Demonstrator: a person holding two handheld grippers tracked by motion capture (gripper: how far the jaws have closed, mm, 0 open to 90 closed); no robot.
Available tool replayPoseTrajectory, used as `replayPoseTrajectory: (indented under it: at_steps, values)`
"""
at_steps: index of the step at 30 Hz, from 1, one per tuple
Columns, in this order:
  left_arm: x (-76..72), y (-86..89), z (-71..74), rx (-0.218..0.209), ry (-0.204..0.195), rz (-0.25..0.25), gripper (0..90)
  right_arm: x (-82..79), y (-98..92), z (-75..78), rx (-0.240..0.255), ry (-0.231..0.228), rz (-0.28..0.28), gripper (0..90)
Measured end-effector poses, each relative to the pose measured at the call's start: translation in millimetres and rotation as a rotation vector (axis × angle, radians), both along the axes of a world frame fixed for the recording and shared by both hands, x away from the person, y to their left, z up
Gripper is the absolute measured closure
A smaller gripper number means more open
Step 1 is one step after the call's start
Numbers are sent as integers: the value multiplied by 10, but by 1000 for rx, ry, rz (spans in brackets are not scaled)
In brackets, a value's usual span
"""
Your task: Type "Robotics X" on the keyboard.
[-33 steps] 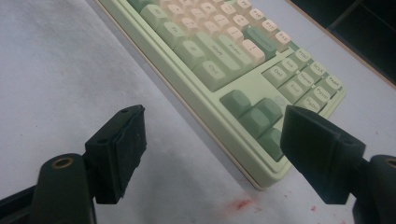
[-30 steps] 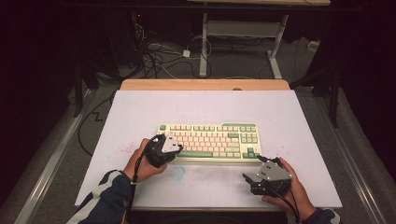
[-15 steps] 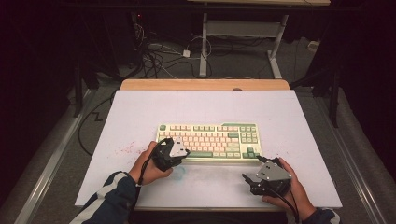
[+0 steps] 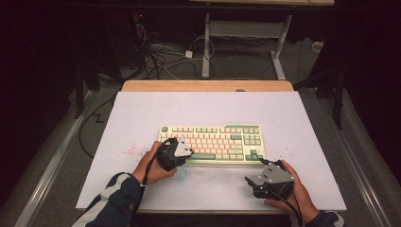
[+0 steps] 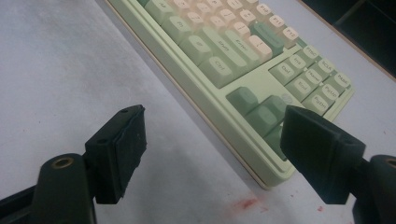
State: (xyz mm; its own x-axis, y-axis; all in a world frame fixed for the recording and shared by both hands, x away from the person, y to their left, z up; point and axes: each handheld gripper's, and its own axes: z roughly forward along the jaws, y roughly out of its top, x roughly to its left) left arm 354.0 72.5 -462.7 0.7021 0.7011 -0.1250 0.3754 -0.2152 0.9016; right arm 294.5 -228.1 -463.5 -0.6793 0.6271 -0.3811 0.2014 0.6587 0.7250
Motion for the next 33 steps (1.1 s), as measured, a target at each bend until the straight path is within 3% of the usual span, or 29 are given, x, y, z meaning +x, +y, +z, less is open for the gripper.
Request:
replayPoseTrajectory:
  at_steps: [5,7,19,24,33]
  values:
    - [23,2,-97,40,35,-6,853,1,6,-5,-8,3,4,234]
    - [20,3,-92,28,33,-6,870,-1,7,-4,-9,2,5,234]
    - [15,67,35,-12,-21,16,776,-1,5,-2,-2,3,0,237]
    - [23,109,72,-31,-51,35,643,1,-7,5,0,-3,-5,237]
    - [-16,141,83,-38,-125,86,308,11,-29,12,9,-4,-16,239]
